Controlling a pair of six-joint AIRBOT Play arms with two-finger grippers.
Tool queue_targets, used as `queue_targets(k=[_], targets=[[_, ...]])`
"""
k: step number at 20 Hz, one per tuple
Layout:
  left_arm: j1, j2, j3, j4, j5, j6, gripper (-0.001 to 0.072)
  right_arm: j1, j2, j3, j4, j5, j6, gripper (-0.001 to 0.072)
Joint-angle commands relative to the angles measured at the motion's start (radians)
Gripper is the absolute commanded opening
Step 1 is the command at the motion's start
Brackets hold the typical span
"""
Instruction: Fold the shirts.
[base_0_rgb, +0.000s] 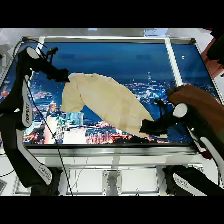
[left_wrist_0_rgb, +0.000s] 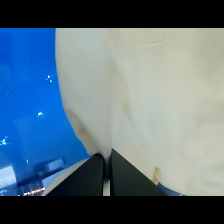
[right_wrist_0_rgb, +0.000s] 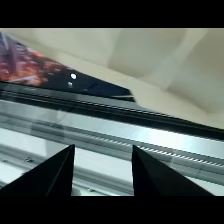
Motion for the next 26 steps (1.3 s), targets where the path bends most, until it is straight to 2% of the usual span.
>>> queue_targets(k=[1, 2, 3, 4, 5, 7, 10, 11, 13, 18, 22, 26], targets=[[-0.002, 0.063, 0.001, -0.006, -0.044, -0.008, 0.0015, 0.036, 0.0, -0.155, -0.021, -0.196, 0.037, 0.0414], [-0.002, 0.073, 0.001, -0.005, -0.063, -0.008, 0.0016, 0.042, 0.0, -0.175, -0.018, -0.246, 0.037, 0.0416], [-0.002, 0.083, 0.001, -0.005, -0.084, -0.008, 0.0015, 0.042, 0.0, -0.187, -0.019, -0.283, 0.037, 0.046], [-0.002, 0.089, 0.001, -0.006, -0.1, -0.009, 0.0015, 0.042, 0.0, -0.191, -0.026, -0.303, 0.037, 0.0547], [-0.002, 0.094, 0.001, -0.006, -0.109, -0.009, 0.0015, 0.042, 0.0, -0.191, -0.04, -0.324, 0.037, 0.0575], [-0.002, 0.096, 0.001, -0.006, -0.126, -0.01, 0.0015, 0.041, 0.0, -0.192, -0.047, -0.386, 0.062, 0.0546], [-0.002, 0.096, 0.001, -0.006, -0.129, -0.02, 0.0015, 0.042, -0.011, -0.192, -0.027, -0.546, 0.115, 0.0543], [-0.002, 0.096, 0.001, -0.006, -0.129, -0.02, 0.0015, 0.042, -0.02, -0.192, -0.013, -0.597, 0.115, 0.042], [-0.002, 0.096, 0.001, -0.006, -0.13, -0.02, 0.0015, 0.042, -0.035, -0.192, -0.004, -0.678, 0.115, 0.0024], [-0.002, 0.142, 0.001, -0.037, -0.132, -0.007, 0.0014, 0.024, -0.01, -0.151, -0.064, -0.849, 0.109, 0.0027], [-0.002, 0.317, 0.001, -0.129, -0.179, -0.008, 0.0014, -0.086, 0.132, 0.017, -0.288, -0.738, 0.109, 0.0027], [-0.012, 0.562, 0.001, -0.214, -0.283, 0.003, 0.0014, -0.133, 0.384, 0.215, -0.506, -0.634, 0.106, 0.0026]])
